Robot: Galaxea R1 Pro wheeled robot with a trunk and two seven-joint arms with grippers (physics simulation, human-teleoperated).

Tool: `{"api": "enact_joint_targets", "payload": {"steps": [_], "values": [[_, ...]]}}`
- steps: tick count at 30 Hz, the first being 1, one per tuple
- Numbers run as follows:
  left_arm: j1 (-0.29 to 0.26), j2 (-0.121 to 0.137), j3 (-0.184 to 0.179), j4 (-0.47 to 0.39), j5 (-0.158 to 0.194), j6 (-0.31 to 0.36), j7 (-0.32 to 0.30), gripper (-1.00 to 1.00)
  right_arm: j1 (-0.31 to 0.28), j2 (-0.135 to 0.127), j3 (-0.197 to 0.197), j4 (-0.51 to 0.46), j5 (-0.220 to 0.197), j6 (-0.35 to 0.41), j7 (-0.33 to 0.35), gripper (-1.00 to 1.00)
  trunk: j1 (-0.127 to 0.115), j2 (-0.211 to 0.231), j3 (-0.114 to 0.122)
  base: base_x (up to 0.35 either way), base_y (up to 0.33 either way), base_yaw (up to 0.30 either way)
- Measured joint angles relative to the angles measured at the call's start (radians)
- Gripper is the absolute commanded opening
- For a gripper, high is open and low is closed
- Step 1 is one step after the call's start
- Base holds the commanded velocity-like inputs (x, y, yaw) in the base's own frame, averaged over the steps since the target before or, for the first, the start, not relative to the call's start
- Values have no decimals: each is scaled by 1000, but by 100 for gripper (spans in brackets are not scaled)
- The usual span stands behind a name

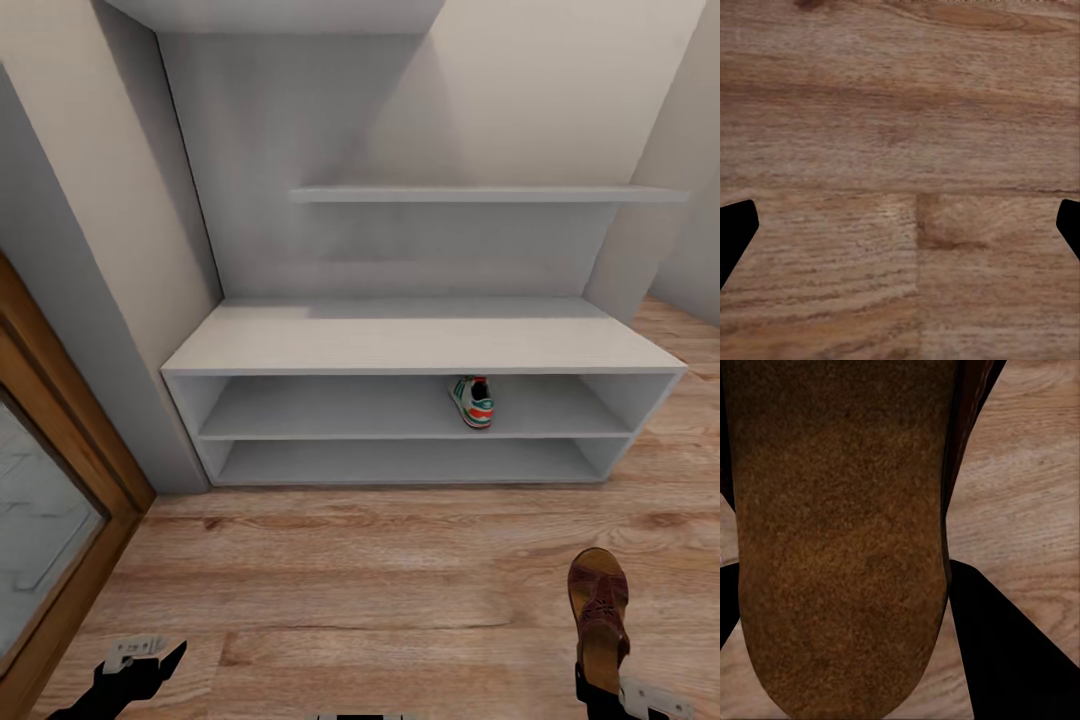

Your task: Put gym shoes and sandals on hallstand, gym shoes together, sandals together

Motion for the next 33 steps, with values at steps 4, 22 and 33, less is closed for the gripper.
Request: {"api": "enact_joint_targets", "payload": {"steps": [4,22,33], "values": [[1,-5,-3,7,-3,-24,0,100,0,2,0,2,1,1,1,-100,0,0,0,0,10,0],[29,-26,0,175,-3,-284,-69,100,-9,300,183,-187,131,372,-109,-100,0,0,0,0,1,0],[51,-24,3,167,-3,-293,-86,100,-197,377,360,-458,124,736,-378,-100,0,0,0,0,0,0]]}}
